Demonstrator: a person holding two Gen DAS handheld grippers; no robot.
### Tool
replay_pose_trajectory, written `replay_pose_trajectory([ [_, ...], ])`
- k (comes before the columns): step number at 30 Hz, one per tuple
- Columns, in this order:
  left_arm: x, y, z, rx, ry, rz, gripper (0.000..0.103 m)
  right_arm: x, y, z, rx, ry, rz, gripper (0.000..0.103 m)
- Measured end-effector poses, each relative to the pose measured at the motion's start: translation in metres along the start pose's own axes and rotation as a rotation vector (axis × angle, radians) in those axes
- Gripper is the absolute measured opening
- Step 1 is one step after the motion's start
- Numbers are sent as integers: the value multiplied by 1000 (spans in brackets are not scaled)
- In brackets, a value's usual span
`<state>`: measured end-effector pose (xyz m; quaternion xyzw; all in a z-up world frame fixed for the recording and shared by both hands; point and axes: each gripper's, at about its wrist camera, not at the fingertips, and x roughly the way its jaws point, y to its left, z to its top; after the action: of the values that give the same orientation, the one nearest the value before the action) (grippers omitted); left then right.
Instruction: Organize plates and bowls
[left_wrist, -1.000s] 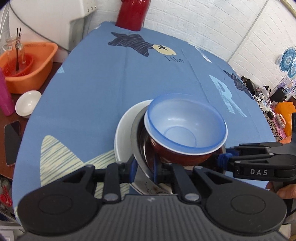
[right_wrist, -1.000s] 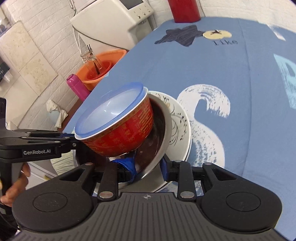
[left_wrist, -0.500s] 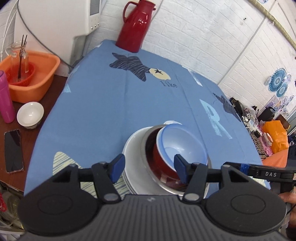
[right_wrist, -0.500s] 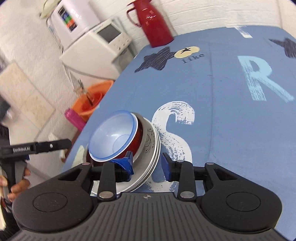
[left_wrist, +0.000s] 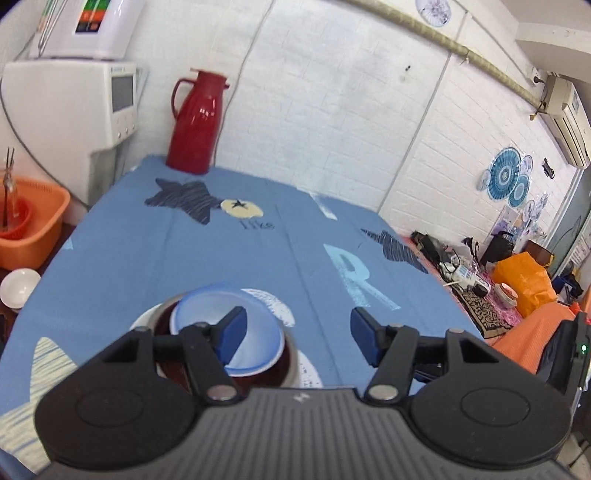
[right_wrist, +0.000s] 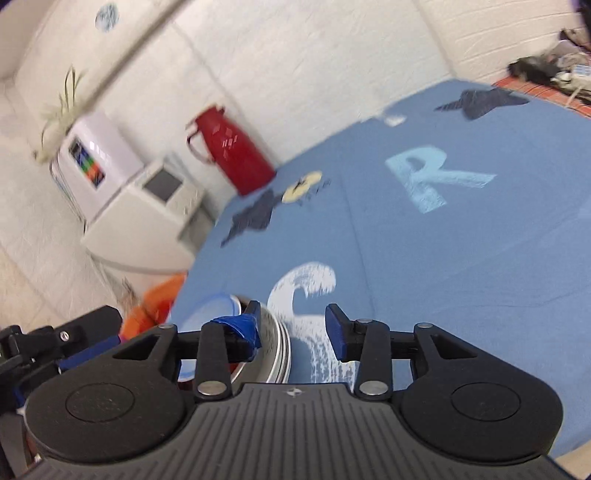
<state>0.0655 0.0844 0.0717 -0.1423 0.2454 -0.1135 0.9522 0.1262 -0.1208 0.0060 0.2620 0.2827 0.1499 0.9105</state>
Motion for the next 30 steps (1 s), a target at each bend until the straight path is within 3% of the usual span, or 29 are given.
replay_pose_trajectory([
  [4, -8, -29, -28, 62, -13, 31, 64, -20, -7, -12, -37, -23, -3, 25],
  [8, -25, -42, -67, 84, -25, 82, 65, -46, -11, -32, -84, -70, -87, 25],
  [14, -45, -54, -121, 156, 41, 130, 65, -76, -22, -73, -113, -33, -137, 25],
  [18, -58, -58, -149, 199, 30, 165, 65, -91, -28, -103, -127, 3, -177, 26],
  [24, -49, -55, -161, 193, 76, 179, 65, -103, -38, -116, -109, 4, -197, 27],
  [30, -51, -57, -164, 211, 57, 223, 65, -108, -35, -122, -128, 2, -170, 27],
])
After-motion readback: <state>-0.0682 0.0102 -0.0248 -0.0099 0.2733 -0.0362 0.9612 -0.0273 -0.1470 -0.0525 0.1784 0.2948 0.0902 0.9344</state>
